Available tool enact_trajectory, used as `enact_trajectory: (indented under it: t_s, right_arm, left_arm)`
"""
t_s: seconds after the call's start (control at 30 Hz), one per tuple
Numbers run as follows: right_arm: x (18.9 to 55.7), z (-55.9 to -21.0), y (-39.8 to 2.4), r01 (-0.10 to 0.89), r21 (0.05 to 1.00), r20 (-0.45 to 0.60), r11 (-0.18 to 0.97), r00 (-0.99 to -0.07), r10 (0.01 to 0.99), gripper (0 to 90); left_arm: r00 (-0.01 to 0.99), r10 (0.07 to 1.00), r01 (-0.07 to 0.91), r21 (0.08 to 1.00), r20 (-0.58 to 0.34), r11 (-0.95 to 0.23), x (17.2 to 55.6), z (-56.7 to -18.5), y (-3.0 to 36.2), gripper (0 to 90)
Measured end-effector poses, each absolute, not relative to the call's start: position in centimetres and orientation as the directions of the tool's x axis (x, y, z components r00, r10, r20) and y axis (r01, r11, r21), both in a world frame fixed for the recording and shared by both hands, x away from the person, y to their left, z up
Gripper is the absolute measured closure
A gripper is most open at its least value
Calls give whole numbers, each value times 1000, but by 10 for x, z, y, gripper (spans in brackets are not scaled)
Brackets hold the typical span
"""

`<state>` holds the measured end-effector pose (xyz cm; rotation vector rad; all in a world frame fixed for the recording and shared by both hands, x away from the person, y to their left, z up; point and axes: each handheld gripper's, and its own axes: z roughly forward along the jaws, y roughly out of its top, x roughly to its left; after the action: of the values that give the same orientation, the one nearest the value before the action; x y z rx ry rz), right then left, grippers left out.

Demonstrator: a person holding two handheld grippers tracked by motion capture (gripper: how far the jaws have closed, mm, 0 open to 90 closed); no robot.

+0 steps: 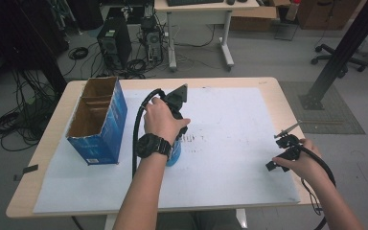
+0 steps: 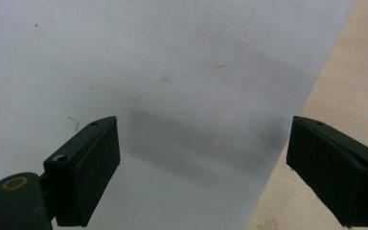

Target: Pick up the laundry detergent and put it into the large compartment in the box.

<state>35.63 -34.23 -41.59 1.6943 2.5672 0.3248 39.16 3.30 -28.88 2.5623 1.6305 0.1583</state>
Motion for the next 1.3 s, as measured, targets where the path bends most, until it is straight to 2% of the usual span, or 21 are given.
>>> enact_trajectory:
  t_s: [0.97, 1.3]
  right_arm:
    - [356, -415, -343, 902, 204, 74, 380, -401, 913, 110]
    - [355, -416, -344, 903, 206, 78, 378, -400, 913, 110]
  left_arm:
    - [420, 906, 898, 127, 42, -422, 392, -288, 30, 375]
    - [431, 902, 896, 113, 19, -430, 390, -284, 26, 375]
